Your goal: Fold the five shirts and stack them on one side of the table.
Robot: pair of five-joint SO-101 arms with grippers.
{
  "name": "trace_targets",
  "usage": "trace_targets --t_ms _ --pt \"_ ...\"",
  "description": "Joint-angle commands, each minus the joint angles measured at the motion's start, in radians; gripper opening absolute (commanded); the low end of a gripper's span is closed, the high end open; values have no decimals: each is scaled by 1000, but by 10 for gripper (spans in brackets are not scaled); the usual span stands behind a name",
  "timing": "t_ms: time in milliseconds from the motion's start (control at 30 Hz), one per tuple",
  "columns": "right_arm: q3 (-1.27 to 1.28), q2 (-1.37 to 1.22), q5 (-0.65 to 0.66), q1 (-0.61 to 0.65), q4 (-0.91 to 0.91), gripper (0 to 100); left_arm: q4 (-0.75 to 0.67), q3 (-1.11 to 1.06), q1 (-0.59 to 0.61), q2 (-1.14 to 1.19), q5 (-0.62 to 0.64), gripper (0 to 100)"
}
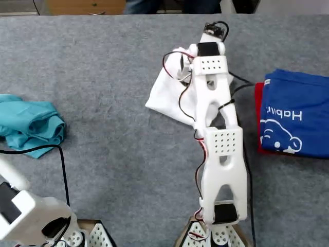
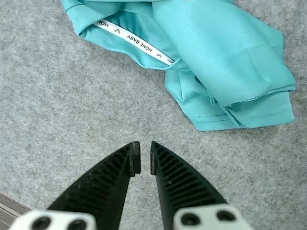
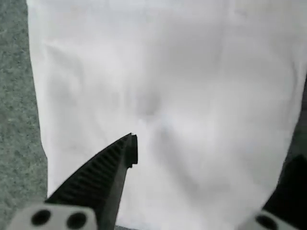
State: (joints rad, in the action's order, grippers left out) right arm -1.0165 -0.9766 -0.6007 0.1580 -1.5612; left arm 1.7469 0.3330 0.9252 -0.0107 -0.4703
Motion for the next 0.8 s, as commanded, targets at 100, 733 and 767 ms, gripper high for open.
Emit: trace_targets --t_ms 100,733,767 --pt "127 4 -12 -12 180 446 12 6 5 -47 -3 53" --pt "-133 -186 21 -25 -18 27 12 9 14 -48 -6 53" --pt "-160 -193 64 -28 -38 0 12 9 14 -48 -6 53"
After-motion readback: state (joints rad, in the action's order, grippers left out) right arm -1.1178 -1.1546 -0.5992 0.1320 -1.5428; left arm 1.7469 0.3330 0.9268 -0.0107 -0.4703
